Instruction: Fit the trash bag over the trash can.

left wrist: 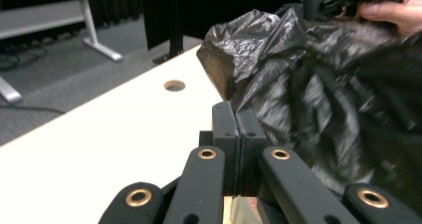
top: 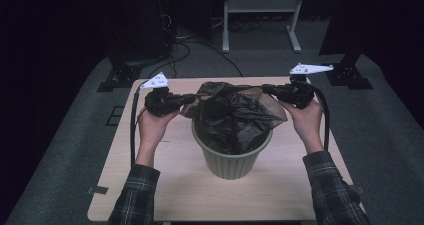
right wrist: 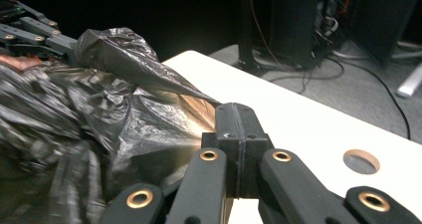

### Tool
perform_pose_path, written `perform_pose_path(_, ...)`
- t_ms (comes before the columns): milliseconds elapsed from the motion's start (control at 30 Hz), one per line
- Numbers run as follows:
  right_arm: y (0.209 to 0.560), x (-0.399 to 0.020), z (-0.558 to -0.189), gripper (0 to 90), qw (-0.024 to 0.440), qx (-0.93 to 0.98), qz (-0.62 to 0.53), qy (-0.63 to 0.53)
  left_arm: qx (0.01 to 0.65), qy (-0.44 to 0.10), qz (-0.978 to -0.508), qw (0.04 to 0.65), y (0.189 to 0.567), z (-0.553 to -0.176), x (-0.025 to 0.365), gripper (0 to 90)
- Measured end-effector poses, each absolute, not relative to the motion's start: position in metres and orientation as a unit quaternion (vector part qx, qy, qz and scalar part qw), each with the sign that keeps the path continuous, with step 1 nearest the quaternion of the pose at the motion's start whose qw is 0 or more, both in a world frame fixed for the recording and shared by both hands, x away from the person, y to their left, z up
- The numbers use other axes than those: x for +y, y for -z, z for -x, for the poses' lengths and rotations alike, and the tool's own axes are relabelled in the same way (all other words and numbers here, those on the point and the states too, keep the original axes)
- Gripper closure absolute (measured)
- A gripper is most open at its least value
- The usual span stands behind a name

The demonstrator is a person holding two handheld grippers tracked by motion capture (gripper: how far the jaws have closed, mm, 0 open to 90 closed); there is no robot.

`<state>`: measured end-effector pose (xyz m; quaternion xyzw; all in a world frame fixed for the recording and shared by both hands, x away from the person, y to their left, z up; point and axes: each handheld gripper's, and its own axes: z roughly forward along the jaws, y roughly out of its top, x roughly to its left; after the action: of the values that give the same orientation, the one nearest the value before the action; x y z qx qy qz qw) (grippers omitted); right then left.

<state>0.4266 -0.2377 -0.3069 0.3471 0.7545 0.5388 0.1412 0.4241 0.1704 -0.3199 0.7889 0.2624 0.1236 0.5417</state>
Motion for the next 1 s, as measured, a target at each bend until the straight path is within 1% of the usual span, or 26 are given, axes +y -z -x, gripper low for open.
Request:
perform_pose_path(200, 0.328, -0.24, -0.437, 90.0, 0.132, 0.763, -0.375, -0.51, 0.279, -0.103, -0.805, 0.513, 0.343, -0.439, 0.162, 89.4)
perform_pose_path(333, 0.341, -0.24, -0.438, 90.0, 0.121, 0.769, -0.378, -0.5, 0.275, -0.087, -0.814, 0.505, 0.357, -0.44, 0.16, 89.4)
perform_pose_path(400, 0.347, -0.239, -0.436, 90.0, 0.118, 0.774, -0.378, -0.494, 0.277, -0.088, -0.826, 0.483, 0.363, -0.439, 0.158, 89.3)
perform_pose_path(433, 0.35, -0.238, -0.435, 90.0, 0.124, 0.778, -0.381, -0.484, 0.279, -0.088, -0.83, 0.474, 0.366, -0.439, 0.158, 89.4)
perform_pose_path(600, 0.365, -0.244, -0.431, 90.0, 0.108, 0.778, -0.385, -0.484, 0.277, -0.067, -0.832, 0.475, 0.382, -0.434, 0.161, 89.4)
perform_pose_path(733, 0.377, -0.243, -0.424, 90.0, 0.103, 0.785, -0.383, -0.476, 0.274, -0.055, -0.842, 0.461, 0.398, -0.431, 0.159, 89.3)
perform_pose_path(1000, 0.394, -0.244, -0.42, 90.0, 0.088, 0.788, -0.387, -0.471, 0.279, -0.04, -0.844, 0.456, 0.419, -0.427, 0.16, 89.1)
